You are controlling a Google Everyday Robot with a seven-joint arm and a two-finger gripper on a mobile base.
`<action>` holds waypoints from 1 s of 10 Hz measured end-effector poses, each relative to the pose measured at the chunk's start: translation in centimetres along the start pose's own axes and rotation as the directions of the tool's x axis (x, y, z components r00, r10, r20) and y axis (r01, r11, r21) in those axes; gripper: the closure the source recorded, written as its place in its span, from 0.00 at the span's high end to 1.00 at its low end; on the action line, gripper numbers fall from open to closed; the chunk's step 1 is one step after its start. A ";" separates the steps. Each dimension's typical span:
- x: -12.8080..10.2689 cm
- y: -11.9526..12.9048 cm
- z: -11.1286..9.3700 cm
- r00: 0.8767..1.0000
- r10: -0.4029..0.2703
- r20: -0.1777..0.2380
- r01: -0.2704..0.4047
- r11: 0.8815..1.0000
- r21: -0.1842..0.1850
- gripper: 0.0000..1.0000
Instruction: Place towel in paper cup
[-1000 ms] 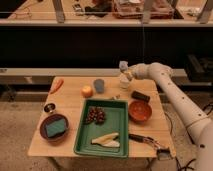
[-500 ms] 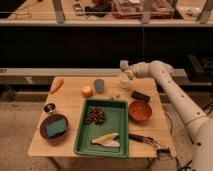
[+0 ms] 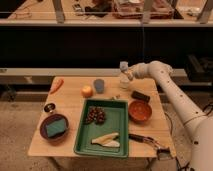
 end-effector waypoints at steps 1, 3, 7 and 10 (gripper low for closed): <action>0.0 -0.1 0.1 1.000 -0.001 0.003 0.001 1.000 0.000 0.78; 0.1 -0.1 0.2 1.000 -0.004 0.006 0.004 1.000 0.002 0.80; 0.1 -0.3 0.1 1.000 -0.006 0.008 0.006 1.000 0.010 0.80; 0.4 -0.1 -0.6 1.000 -0.003 -0.004 0.003 1.000 0.008 0.80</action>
